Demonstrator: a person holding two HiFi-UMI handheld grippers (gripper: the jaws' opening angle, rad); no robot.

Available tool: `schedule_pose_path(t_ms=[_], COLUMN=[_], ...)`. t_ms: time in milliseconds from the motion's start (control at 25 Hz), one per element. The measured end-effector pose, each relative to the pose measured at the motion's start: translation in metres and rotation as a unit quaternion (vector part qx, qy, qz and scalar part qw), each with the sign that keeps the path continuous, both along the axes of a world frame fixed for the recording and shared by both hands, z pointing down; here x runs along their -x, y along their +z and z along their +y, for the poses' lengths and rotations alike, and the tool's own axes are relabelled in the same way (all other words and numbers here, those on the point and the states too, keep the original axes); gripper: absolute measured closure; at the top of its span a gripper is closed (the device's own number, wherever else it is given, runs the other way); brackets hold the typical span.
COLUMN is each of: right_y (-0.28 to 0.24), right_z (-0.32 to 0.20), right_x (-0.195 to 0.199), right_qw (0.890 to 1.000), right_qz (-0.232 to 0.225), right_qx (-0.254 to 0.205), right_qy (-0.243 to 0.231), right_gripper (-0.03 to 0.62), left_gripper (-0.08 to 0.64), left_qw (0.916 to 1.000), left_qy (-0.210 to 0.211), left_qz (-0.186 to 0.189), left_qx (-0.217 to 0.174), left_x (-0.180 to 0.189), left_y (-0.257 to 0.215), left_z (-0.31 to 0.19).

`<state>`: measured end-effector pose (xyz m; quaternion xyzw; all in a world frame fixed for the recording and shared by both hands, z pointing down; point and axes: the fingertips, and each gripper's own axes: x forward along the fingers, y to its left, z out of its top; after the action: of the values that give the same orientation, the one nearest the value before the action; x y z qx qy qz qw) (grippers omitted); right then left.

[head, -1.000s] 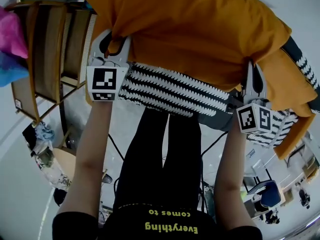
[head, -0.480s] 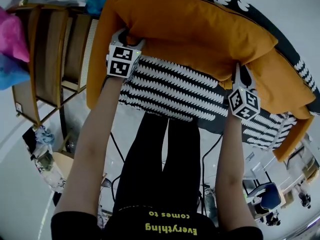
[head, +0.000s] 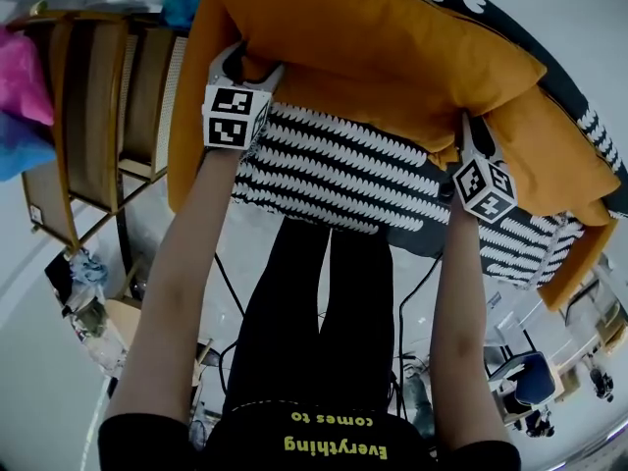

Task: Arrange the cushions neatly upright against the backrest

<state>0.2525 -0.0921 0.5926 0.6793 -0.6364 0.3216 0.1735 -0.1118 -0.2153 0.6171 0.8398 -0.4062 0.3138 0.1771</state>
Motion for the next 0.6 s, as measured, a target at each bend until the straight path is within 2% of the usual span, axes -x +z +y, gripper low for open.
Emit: schedule_pose_path(t_ms=[80,160,200,240,360,480,520,600], right_y=[0.0,-0.004,-0.011,-0.022,-0.069,-0.124,-0.142,-0.176], right_z=[-0.002,0.0,0.002,0.005,0.014,0.019,0.021,0.027], right_x=[0.0,0.003,0.005,0.009,0.019,0.026,0.029,0.035], right_qw=[1.0,1.0,1.0,0.999,0.996,0.991,0.988,0.983], right_qz=[-0.001,-0.011,-0.023,-0.037,-0.049,-0.029,-0.021,-0.014], right_qx=[0.003,0.004,-0.002,-0.013,-0.065,-0.122,-0.138,-0.163], right_qy=[-0.003,-0.006,-0.009,-0.012,-0.024,-0.051,-0.063,-0.086], right_gripper=[0.453,0.436,0.394,0.353,0.34,0.377,0.407,0.503], left_gripper=[0.233,0.233,0.233,0.233,0.234,0.235,0.24,0.298], left_qw=[0.9987,0.9976,0.9973,0.9968,0.9956,0.9935,0.992,0.9883], left_qy=[-0.036,-0.047,-0.048,-0.049,-0.054,-0.068,-0.077,-0.095], left_qz=[0.034,0.042,0.044,0.048,0.059,0.065,0.069,0.082], left_qx=[-0.009,-0.027,-0.035,-0.04,-0.049,-0.063,-0.071,-0.087], left_x=[0.006,0.01,0.01,0.011,0.014,0.018,0.02,0.022], left_y=[-0.016,-0.034,-0.043,-0.051,-0.076,-0.104,-0.117,-0.148], left_z=[0.007,0.022,0.031,0.041,0.066,0.079,0.083,0.092])
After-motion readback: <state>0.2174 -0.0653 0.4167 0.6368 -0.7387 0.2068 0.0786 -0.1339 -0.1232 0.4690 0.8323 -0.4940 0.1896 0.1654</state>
